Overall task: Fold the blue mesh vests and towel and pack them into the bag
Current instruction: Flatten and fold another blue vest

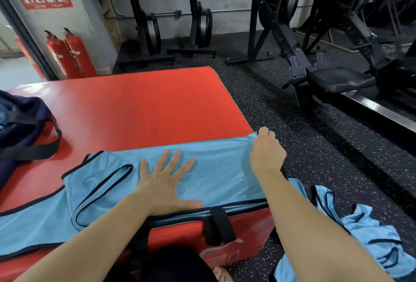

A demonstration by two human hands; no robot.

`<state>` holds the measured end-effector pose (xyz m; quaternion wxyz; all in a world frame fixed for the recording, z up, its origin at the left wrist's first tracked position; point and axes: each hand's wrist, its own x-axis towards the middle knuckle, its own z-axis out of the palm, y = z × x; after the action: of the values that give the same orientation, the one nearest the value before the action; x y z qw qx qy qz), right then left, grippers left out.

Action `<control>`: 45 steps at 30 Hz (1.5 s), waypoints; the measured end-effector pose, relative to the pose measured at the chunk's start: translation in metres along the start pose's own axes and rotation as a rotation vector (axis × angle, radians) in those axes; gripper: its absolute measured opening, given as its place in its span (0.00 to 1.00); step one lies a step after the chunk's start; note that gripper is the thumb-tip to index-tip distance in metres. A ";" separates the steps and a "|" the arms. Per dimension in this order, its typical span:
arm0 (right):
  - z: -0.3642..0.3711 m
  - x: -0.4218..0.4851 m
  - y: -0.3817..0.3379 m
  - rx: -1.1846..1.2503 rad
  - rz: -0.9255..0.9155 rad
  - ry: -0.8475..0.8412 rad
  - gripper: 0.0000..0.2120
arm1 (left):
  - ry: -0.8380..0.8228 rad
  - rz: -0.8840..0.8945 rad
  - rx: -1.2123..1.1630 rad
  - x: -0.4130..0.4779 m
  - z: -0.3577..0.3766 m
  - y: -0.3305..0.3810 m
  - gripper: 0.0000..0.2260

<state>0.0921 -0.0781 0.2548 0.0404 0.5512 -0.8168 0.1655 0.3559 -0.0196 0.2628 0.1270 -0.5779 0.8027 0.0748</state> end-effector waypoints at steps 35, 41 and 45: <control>-0.002 -0.047 -0.037 -0.131 -0.116 -0.481 0.43 | -0.014 -0.348 -0.177 -0.040 0.000 -0.050 0.42; -0.020 -0.064 -0.078 -0.254 -0.114 -0.488 0.38 | -0.010 -0.495 -0.074 -0.084 0.008 -0.087 0.41; -0.034 -0.112 -0.144 -0.226 -0.353 -0.427 0.35 | 0.050 -0.544 0.035 -0.109 0.015 -0.104 0.41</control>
<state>0.2633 -0.0165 0.2914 -0.0431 0.6989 -0.7117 -0.0559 0.4885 0.0499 0.2825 0.1325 -0.7716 0.6221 0.0100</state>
